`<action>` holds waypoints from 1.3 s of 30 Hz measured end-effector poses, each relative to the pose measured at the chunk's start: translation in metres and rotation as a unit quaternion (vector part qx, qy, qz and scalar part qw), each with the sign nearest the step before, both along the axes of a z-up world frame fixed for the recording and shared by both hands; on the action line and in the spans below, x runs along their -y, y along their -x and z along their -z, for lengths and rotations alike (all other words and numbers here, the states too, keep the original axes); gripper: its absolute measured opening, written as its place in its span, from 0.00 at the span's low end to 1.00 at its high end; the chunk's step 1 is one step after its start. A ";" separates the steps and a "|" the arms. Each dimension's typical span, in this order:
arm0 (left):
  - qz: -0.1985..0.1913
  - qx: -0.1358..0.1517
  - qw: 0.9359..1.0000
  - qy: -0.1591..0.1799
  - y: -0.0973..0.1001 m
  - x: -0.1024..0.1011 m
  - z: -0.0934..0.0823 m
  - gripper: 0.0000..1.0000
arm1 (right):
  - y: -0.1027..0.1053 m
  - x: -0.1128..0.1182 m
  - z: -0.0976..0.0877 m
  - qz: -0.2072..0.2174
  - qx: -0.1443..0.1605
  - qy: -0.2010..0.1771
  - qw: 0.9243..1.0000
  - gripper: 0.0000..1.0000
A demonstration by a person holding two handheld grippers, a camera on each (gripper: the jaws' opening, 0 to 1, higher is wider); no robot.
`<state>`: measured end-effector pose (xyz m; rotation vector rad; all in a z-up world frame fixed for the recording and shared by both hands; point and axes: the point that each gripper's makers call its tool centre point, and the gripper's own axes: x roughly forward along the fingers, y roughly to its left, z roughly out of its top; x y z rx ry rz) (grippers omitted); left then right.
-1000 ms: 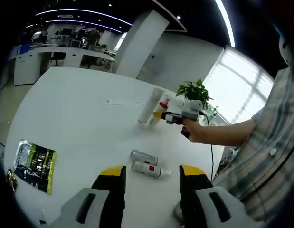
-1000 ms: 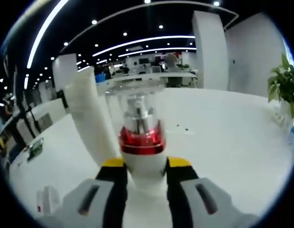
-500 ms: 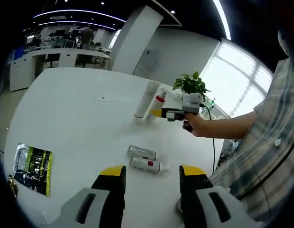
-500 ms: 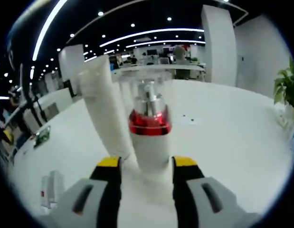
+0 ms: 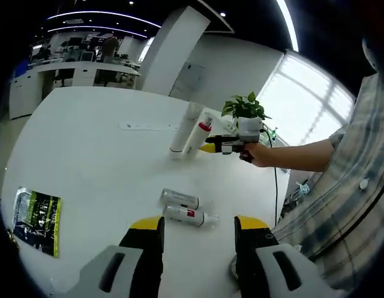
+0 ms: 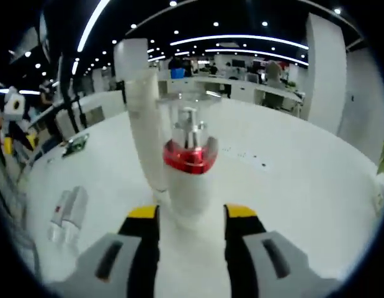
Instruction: Arrange the skincare products in the storage area until every visible bottle or jar stands upright without overlapping.
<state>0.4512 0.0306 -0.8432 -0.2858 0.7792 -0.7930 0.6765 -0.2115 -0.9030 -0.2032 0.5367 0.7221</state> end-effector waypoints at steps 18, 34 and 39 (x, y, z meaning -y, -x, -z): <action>-0.015 0.000 1.000 -0.001 0.008 -0.009 -0.002 0.47 | -0.001 -0.002 0.025 -0.055 -0.061 0.072 0.994 0.26; -0.016 -0.004 1.000 -0.006 0.014 -0.012 0.002 0.46 | -0.004 -0.018 0.020 -0.014 -0.084 0.036 0.996 0.26; -0.016 -0.004 1.000 -0.004 0.015 -0.010 0.002 0.46 | -0.005 -0.019 0.022 0.037 -0.113 0.013 0.993 0.26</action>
